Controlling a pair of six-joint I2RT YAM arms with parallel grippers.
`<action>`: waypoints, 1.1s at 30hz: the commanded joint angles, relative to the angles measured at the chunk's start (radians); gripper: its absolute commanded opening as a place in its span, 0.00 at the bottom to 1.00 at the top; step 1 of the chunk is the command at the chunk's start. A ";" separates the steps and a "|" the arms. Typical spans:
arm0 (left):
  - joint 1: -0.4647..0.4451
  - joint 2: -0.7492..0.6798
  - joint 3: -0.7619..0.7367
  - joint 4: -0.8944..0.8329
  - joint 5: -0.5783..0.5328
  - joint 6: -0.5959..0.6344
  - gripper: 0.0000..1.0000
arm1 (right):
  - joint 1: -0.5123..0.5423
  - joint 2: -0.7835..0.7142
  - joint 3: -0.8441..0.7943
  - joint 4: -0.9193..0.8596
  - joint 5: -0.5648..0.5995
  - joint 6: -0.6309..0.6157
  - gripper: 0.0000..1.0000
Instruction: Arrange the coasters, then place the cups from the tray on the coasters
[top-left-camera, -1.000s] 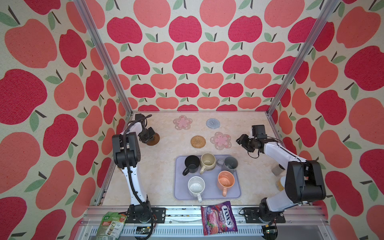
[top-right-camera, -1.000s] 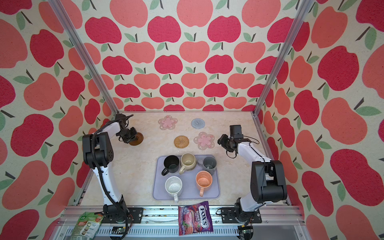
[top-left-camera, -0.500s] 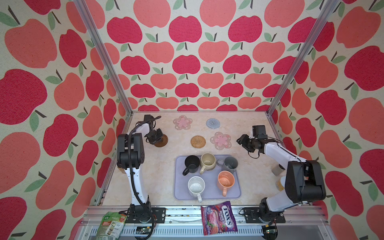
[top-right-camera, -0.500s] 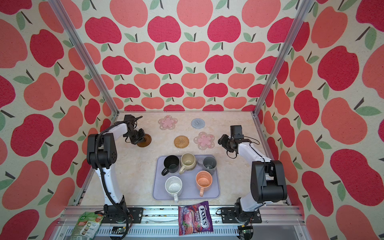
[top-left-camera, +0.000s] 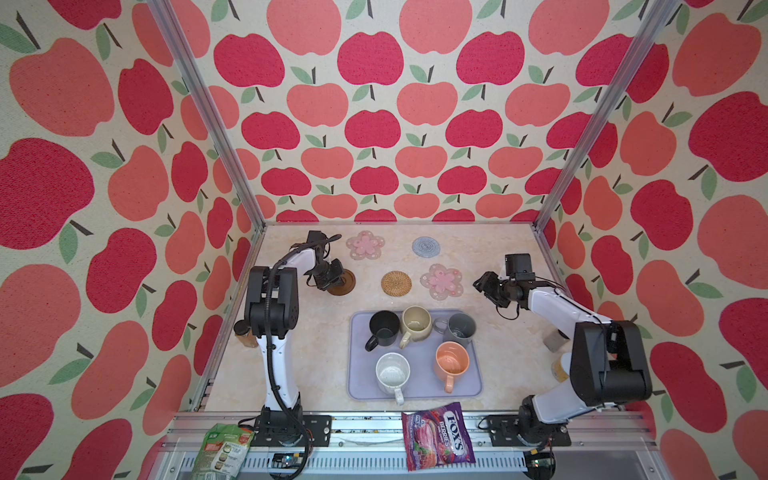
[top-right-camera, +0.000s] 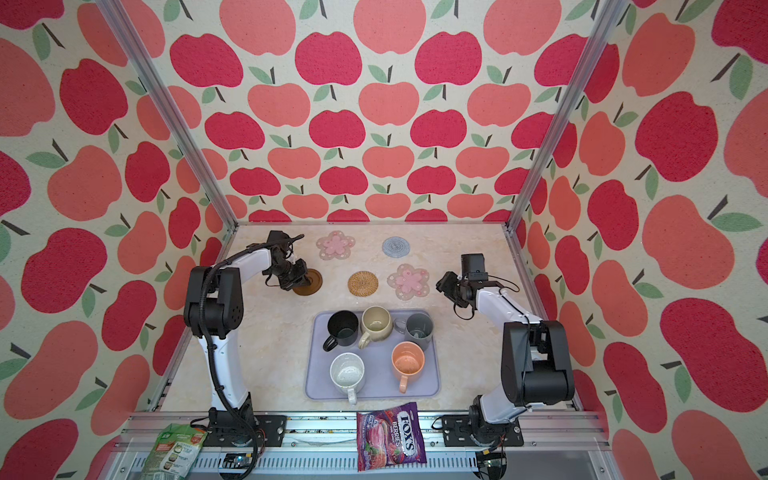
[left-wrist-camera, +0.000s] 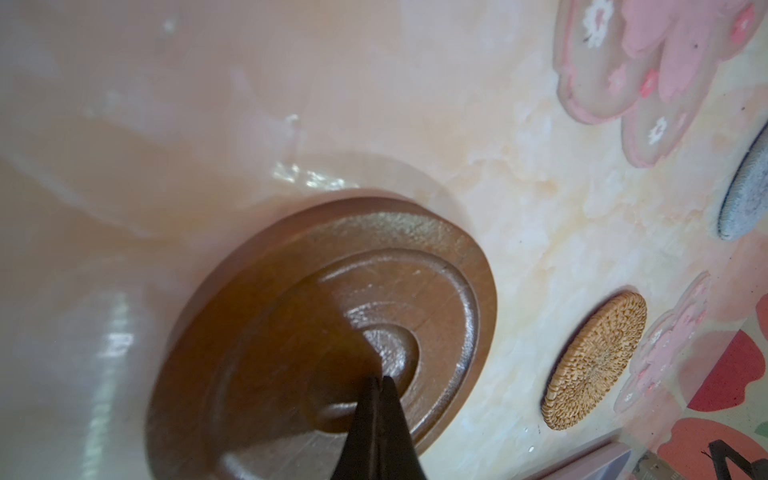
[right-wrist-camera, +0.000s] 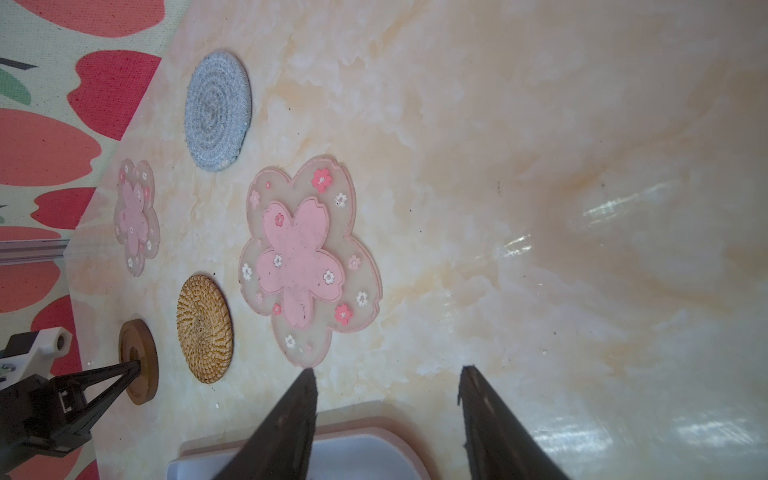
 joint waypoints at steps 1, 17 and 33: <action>-0.024 0.058 -0.032 -0.041 0.011 -0.023 0.03 | -0.009 -0.016 -0.016 0.005 -0.006 0.013 0.58; -0.038 0.053 -0.057 -0.043 -0.022 -0.038 0.03 | -0.014 -0.028 -0.035 0.019 -0.015 0.023 0.58; -0.035 -0.064 0.022 -0.098 -0.137 -0.012 0.16 | -0.016 -0.048 -0.030 0.017 -0.021 0.000 0.58</action>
